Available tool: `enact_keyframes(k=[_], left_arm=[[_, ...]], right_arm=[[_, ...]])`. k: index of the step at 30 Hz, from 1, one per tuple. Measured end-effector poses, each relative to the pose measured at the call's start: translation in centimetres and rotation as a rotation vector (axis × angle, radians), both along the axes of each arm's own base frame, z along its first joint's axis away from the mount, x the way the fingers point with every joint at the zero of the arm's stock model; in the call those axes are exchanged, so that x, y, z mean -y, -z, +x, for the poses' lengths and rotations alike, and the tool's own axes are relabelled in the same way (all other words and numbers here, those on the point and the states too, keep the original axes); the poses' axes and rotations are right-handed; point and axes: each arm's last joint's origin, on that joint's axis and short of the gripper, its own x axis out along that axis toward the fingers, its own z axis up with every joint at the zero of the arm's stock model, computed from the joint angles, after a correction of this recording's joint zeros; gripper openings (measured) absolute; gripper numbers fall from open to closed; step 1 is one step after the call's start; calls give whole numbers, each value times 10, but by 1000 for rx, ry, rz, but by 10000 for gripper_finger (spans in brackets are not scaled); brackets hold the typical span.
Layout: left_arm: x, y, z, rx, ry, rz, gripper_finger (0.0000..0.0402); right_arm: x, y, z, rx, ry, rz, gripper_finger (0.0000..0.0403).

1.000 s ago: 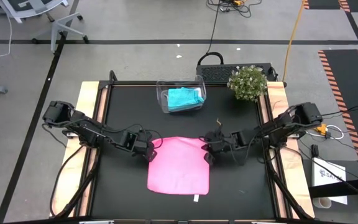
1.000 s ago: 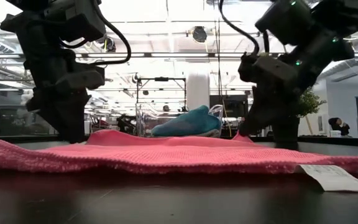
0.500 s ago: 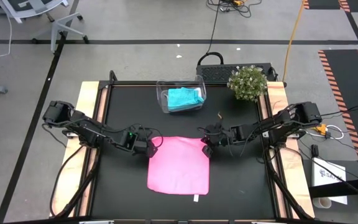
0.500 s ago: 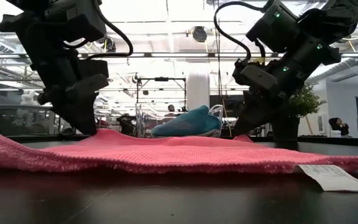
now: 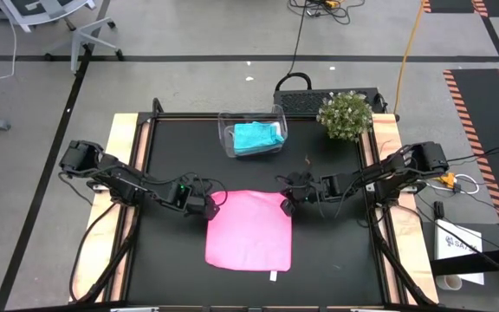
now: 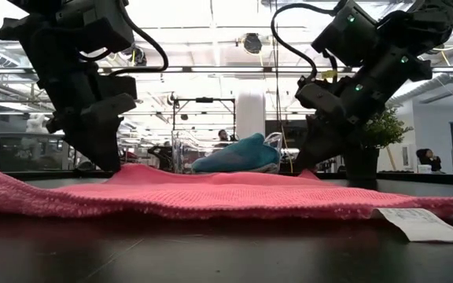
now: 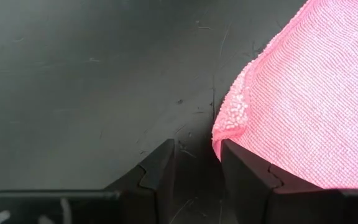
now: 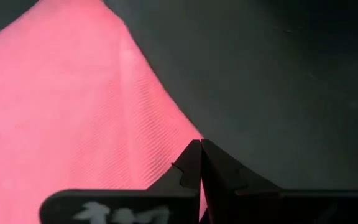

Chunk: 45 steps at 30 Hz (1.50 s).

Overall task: Fold microfiber towels
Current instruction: Fold the pink microfiber cloth

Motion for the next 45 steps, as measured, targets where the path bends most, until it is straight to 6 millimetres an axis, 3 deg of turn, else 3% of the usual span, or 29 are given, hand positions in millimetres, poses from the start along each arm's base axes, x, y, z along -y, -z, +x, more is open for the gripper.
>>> enact_keyframes(k=[7,17,24,33,39,45], left_arm=[[1,0,0,-3,3,-20,131],[1,0,0,-5,3,-34,131],[1,0,0,-6,6,-41,131],[1,0,0,-4,-3,-54,131],[2,1,0,-8,0,-68,131],[2,1,0,-9,1,-74,131]], right_arm=[[0,0,0,10,45,-13,0],[-26,-1,-2,30,-33,80,0],[-19,5,-8,-73,-23,15,0],[-3,5,-7,-84,8,-40,0],[-13,-4,3,61,-38,75,0],[-18,3,-5,-37,-31,69,0]])
